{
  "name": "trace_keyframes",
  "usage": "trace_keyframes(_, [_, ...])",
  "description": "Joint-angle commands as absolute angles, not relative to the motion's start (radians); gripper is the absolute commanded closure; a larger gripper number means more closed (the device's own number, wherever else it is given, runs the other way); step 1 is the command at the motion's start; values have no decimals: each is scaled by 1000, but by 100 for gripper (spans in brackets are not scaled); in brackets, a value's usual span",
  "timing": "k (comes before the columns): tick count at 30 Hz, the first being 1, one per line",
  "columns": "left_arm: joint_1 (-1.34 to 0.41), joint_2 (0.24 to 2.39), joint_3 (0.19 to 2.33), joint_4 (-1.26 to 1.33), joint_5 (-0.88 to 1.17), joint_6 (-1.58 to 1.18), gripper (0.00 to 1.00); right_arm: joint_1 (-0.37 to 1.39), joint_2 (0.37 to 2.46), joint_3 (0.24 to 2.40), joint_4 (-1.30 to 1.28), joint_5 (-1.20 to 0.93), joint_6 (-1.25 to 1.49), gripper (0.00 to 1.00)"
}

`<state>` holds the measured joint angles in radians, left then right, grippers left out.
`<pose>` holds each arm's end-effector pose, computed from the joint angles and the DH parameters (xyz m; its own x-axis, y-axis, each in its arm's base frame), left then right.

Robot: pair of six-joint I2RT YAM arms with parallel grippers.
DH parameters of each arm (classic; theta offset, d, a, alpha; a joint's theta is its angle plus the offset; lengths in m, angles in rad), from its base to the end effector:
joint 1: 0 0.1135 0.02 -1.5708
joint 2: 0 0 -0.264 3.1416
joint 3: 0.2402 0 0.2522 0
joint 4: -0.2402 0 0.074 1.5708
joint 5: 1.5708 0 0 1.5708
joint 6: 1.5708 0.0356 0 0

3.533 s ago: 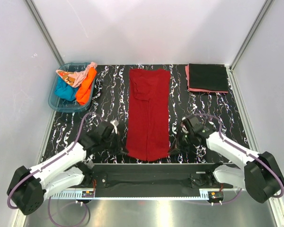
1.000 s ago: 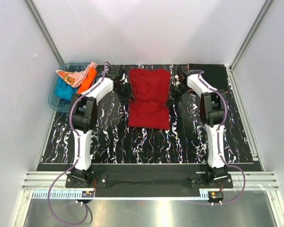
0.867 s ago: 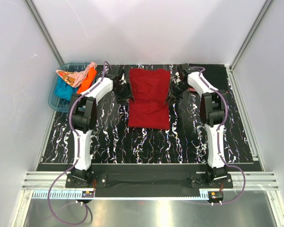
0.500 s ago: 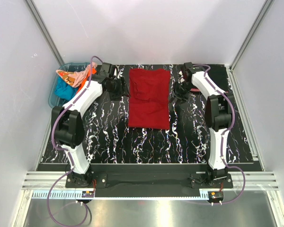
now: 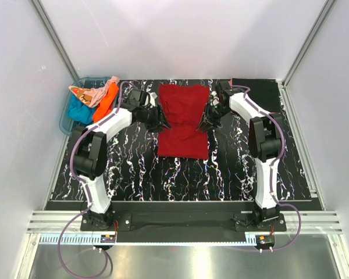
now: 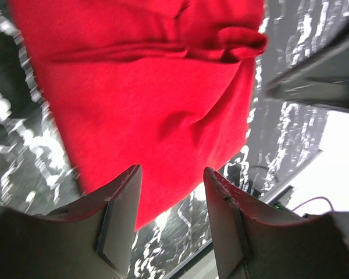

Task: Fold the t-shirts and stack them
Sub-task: Fold the tshirt

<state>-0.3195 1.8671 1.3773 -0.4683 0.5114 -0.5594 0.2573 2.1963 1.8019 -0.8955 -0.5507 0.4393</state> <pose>0.3761 -0.1428 0.2178 -0.9455 -0.1746 -0.2749 0.0465 0.7632 -0.6445 0.4331 0.1332 0.1885 -0.9928 0.1135 -0.0371 0.0720 0.8164 0.5729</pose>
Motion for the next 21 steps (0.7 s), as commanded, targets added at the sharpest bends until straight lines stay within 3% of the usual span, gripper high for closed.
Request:
trace_keyframes(1, [-328, 1917, 1407, -353, 598, -607, 49, 265, 2246, 1867, -845, -612, 491, 65])
trace_keyframes(5, [-328, 1965, 1488, -409, 560, -585, 49, 265, 2293, 1937, -882, -597, 491, 66])
trace_keyframes(12, [-333, 1991, 1600, -570, 312, -468, 37, 264, 2306, 2028, -994, -418, 413, 48])
trace_keyframes(21, [-333, 2054, 1629, -583, 279, -298, 39, 264, 2353, 2108, -1060, -348, 316, 45])
